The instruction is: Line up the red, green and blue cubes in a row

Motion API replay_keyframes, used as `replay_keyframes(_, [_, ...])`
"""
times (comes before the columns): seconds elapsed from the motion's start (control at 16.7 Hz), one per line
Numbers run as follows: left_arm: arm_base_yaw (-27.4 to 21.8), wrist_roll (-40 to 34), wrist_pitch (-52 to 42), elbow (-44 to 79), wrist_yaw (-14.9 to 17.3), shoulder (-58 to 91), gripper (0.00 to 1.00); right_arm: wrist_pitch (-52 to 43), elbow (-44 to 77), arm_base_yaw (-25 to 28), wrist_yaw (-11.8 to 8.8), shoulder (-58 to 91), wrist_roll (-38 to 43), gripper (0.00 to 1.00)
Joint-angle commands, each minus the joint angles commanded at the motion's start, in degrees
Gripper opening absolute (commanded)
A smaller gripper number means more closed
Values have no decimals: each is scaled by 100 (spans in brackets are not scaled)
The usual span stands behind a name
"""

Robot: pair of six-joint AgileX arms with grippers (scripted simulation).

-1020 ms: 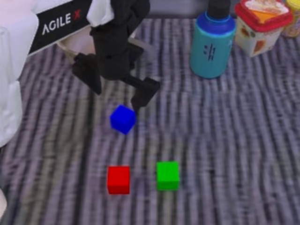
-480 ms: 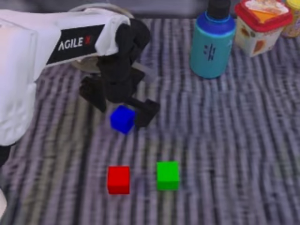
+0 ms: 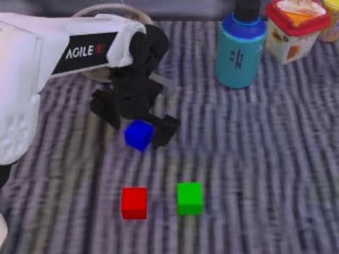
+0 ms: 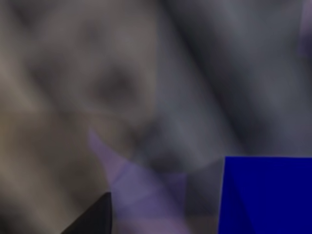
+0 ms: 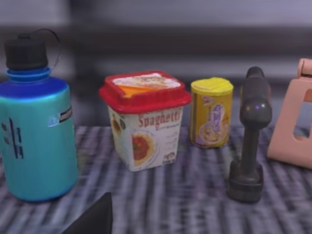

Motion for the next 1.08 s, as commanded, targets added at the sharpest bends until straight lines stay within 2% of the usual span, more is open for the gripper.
replay_keyframes(0.66, [0,0,0,0,0,0,2,0,0,0,0,0,0,100])
replay_keyframes(1.08, [0,0,0,0,0,0,0,0,0,0,0,0,0,100])
